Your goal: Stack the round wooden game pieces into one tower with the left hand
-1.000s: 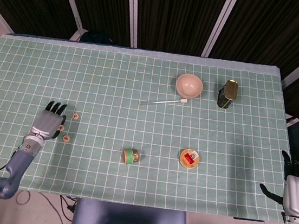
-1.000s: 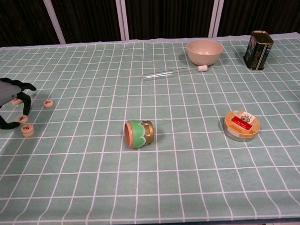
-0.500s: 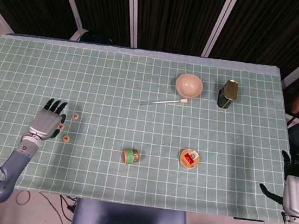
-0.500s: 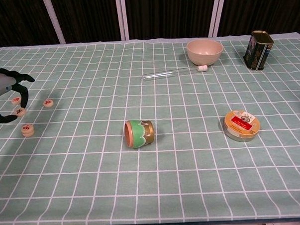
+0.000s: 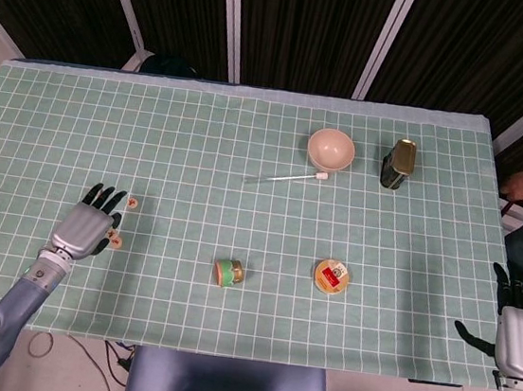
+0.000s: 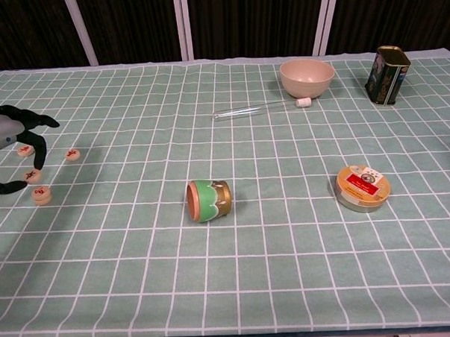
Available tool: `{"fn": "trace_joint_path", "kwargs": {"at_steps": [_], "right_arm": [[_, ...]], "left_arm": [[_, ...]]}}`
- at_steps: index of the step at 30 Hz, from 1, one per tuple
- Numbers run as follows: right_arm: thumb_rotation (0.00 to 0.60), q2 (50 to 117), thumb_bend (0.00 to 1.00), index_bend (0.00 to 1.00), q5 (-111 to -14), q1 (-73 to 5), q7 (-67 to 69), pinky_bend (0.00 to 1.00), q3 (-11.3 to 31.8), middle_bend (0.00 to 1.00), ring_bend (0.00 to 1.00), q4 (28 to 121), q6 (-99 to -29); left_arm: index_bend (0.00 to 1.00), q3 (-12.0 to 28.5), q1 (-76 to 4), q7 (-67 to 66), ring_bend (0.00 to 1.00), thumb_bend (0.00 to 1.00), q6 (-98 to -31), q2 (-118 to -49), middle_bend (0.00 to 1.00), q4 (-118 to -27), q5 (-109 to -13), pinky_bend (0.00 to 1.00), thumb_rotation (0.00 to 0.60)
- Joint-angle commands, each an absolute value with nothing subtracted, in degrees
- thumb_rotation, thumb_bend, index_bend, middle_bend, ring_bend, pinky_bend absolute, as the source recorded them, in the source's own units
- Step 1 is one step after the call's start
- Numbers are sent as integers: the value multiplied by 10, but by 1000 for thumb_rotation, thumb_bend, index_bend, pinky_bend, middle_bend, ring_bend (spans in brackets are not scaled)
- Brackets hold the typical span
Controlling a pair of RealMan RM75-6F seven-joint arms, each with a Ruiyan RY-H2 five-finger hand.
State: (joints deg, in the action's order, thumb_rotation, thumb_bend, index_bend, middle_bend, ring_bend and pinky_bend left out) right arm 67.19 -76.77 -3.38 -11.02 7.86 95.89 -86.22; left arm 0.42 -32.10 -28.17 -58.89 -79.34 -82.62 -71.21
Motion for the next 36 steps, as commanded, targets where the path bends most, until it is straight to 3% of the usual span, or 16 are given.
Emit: {"fn": "trace_joint_path", "kwargs": {"at_steps": [1, 36], "right_arm": [[600, 672, 233, 54, -768, -34, -110, 0, 78, 13, 39, 959, -862], [600, 670, 233, 54, -765, -34, -108, 0, 80, 13, 39, 960, -862]], "left_arm": [[493, 1, -319, -285, 0, 319, -590, -794, 60, -825, -716, 0, 600], [454, -4, -315, -307, 0, 318, -579, -816, 60, -807, -724, 0, 600]]}}
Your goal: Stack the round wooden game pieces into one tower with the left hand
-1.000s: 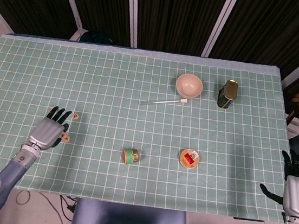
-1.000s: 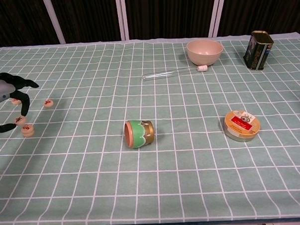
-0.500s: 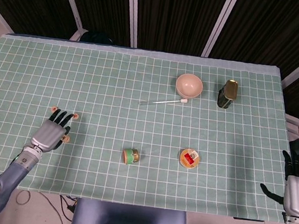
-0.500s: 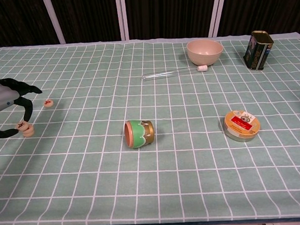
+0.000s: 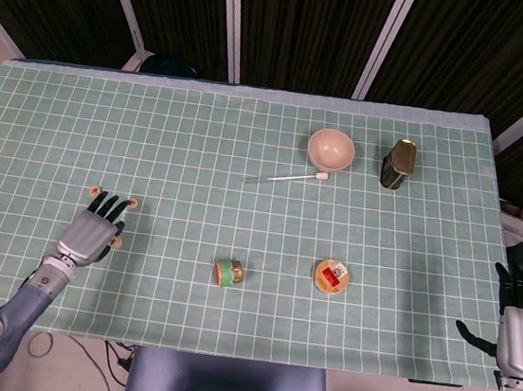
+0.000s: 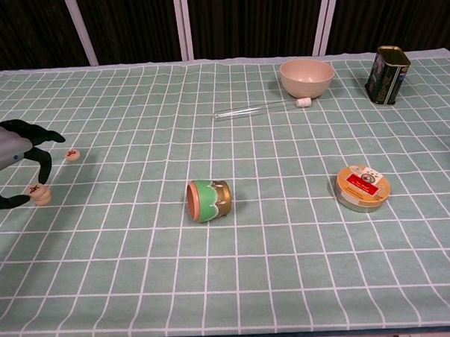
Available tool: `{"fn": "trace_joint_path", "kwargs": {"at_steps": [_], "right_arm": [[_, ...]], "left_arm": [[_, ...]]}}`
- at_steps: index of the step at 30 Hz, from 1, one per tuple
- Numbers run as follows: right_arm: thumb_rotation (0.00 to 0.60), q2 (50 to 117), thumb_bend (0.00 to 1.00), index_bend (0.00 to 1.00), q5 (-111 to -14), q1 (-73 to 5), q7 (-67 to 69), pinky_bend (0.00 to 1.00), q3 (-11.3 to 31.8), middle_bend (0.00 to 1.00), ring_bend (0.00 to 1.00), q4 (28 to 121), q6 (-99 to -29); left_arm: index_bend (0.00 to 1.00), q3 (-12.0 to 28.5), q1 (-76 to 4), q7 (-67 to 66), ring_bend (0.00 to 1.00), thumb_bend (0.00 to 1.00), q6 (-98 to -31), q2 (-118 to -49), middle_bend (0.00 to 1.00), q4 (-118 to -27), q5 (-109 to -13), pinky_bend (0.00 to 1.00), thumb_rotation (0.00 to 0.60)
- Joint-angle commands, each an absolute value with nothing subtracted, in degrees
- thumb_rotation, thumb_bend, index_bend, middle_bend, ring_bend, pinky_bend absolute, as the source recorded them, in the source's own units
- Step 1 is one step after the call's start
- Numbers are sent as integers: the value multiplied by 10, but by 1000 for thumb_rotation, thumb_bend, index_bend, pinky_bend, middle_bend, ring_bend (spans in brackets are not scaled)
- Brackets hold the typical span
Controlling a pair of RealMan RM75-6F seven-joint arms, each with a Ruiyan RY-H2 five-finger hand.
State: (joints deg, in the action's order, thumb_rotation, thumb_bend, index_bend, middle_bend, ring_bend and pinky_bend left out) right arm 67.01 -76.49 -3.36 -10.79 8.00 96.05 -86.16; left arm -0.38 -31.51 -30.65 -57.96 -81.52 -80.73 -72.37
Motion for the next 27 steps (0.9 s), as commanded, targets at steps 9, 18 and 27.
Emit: {"fn": "trace_joint_path", "kwargs": {"at_steps": [9, 18, 27], "right_arm": [[600, 670, 232, 54, -765, -34, -108, 0, 80, 13, 39, 961, -861], [600, 670, 233, 54, -764, -34, -109, 0, 80, 13, 39, 961, -861], [600, 670, 232, 54, -762, -34, -110, 0, 81, 13, 39, 961, -862]], "left_arm": [[452, -1, -316, -311, 0, 318, -582, -820, 59, -808, -726, 0, 600], [450, 0, -314, -309, 0, 318, -583, -818, 59, -807, -727, 0, 600], [450, 0, -313, -309, 0, 318, -582, -820, 58, -801, -724, 0, 600]]}}
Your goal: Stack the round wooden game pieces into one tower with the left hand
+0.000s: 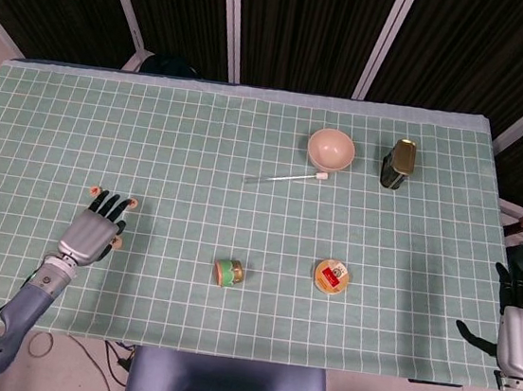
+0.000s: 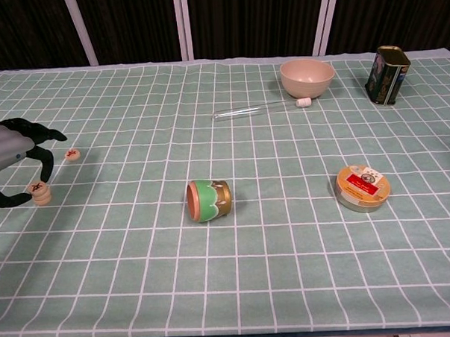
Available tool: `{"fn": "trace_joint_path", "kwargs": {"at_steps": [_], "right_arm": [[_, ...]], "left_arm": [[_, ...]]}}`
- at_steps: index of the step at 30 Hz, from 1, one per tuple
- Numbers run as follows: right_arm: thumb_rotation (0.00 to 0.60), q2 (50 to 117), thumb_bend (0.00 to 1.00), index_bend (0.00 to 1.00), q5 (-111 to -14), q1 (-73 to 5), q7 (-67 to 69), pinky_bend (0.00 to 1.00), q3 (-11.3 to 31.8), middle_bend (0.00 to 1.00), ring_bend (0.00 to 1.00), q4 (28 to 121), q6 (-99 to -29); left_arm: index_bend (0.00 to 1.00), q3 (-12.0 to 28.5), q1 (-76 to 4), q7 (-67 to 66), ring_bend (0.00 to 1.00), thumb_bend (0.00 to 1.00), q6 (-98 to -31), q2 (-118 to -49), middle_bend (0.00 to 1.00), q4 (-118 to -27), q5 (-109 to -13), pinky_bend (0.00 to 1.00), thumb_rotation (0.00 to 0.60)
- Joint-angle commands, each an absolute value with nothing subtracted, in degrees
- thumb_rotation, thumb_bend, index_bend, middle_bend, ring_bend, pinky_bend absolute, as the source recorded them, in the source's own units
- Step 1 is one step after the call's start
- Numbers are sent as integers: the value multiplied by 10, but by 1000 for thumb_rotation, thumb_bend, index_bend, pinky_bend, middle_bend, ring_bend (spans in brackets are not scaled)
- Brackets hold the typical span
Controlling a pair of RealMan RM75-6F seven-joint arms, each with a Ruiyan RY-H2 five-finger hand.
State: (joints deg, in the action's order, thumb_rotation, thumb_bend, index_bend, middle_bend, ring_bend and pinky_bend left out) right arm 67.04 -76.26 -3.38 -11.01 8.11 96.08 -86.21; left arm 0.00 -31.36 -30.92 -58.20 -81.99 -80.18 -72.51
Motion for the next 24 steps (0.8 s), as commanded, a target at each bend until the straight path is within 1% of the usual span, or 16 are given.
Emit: {"fn": "trace_joint_path", "kwargs": {"at_steps": [1, 15, 24], "right_arm": [[600, 671, 232, 54, -762, -34, -110, 0, 81, 13, 39, 961, -862], [600, 671, 233, 54, -761, -34, -112, 0, 82, 13, 39, 961, -863], [600, 671, 233, 54, -760, -34, -112, 0, 82, 13, 39, 962, -862]], "left_arm": [[449, 1, -313, -309, 0, 318, -582, -820, 58, -800, -724, 0, 600], [428, 1, -313, -318, 0, 318, -584, -823, 54, -800, -724, 0, 600], [405, 5, -305, -302, 0, 318, -603, -810, 54, -808, -734, 0, 600]]}}
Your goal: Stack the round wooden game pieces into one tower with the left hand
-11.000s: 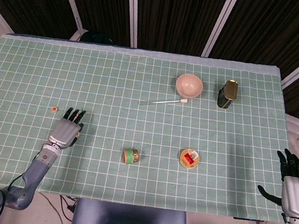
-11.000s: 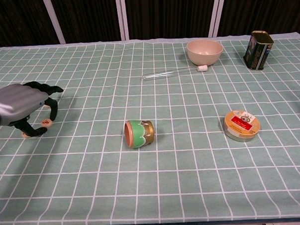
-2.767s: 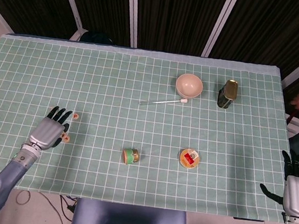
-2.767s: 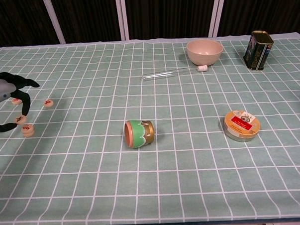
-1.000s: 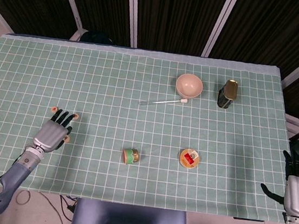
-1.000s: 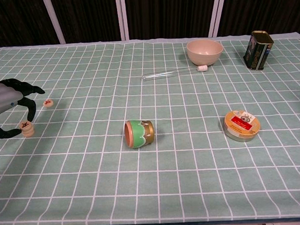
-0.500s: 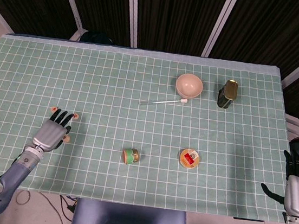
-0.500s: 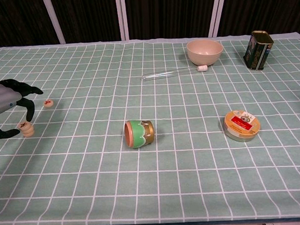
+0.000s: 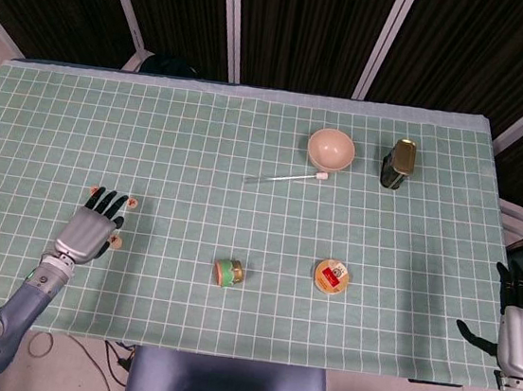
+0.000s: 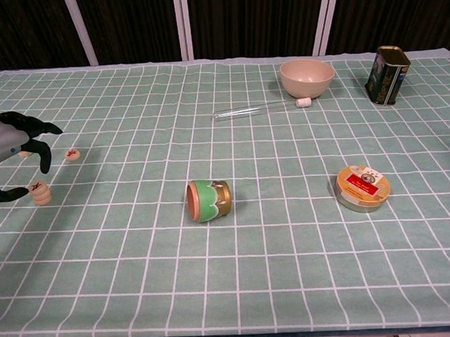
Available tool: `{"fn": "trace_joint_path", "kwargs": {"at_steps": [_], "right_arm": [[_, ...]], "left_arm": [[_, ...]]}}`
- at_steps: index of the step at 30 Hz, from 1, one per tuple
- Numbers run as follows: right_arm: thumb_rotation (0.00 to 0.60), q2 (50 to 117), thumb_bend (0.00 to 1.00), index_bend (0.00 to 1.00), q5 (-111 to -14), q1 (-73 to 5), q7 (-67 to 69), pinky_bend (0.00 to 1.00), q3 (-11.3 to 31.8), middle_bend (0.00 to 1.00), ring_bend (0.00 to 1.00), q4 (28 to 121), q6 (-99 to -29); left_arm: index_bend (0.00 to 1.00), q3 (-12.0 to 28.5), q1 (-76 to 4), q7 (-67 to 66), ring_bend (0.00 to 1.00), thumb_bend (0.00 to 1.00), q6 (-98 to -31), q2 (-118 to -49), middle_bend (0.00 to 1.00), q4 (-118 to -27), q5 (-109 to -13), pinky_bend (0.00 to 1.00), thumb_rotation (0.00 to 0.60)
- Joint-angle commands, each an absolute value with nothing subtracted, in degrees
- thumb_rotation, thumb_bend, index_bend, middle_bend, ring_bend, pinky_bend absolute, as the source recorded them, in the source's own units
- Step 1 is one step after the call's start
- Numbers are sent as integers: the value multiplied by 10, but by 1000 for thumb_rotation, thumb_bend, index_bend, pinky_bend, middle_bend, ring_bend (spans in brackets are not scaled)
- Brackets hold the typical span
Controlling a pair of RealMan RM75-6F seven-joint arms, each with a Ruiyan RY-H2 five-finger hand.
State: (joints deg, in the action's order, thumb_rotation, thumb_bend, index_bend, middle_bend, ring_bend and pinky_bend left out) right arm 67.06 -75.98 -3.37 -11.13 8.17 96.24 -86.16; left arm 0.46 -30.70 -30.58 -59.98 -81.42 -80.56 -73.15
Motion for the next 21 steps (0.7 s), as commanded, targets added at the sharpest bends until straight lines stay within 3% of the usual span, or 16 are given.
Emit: {"fn": "trace_joint_path", "kwargs": {"at_steps": [1, 7, 21], "right_arm": [[600, 671, 233, 54, -760, -34, -112, 0, 82, 13, 39, 962, -862], [600, 671, 232, 54, -758, -33, -112, 0, 83, 13, 39, 964, -862], [600, 673, 233, 54, -757, -34, -115, 0, 82, 13, 39, 963, -862]], "left_arm": [[403, 6, -304, -299, 0, 317, -605, -808, 54, -809, -736, 0, 600], [366, 22, -305, -268, 0, 313, -609, -800, 53, -805, -732, 0, 600], [329, 95, -375, -295, 0, 250, -517, -812, 40, -765, -609, 0, 600]]}}
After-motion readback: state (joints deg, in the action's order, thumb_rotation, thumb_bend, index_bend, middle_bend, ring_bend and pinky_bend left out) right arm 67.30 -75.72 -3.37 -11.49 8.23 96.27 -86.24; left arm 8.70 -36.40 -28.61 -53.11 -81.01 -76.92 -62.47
